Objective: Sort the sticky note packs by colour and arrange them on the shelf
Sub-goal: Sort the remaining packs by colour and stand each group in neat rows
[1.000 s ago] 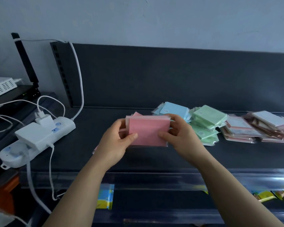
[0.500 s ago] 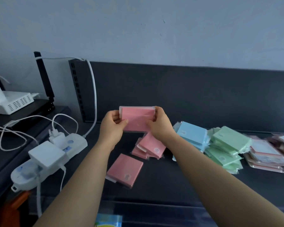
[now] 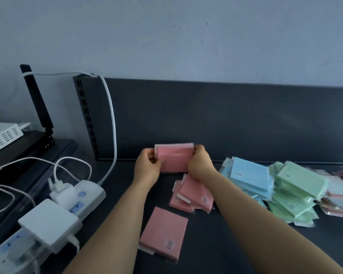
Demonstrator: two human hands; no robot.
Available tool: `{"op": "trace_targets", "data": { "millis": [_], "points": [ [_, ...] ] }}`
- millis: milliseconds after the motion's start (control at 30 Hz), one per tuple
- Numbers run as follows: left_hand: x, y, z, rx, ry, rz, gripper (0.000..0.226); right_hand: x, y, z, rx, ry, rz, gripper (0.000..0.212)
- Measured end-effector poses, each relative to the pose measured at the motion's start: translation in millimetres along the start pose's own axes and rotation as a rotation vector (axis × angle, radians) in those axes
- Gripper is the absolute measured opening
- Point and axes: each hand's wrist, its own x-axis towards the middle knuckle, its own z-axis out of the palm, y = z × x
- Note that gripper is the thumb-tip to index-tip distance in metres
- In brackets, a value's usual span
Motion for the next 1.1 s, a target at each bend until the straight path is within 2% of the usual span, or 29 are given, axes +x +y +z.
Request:
{"op": "trace_targets", "data": {
  "millis": [167,533,700,800,933,1100],
  "points": [
    [4,-9,0,0.074,-0.022,0.011,0.037,1,8,6,-0.097,-0.030,0.033,0.021],
    [1,-12,3,0.140,-0.031,0.022,0.037,1,14,8,-0.098,-0.009,-0.016,0.028],
    [2,-7,6,0.026,0.077,0.090,0.039,1,10,9,0.059,0.090,-0.080,0.041],
    [8,-2,9,0.028,0.090,0.136,0.041,5,6,8,0.128,0.134,-0.075,0.042],
    [12,-9,8,0.095,0.063,0.122,0.037,9,9,11,0.033,0.085,-0.005,0.036],
    [13,-13,2,0.183,-0.026,0.111,0.046,15,11,13,-0.059,0.111,0.014,0.034]
  ]
}}
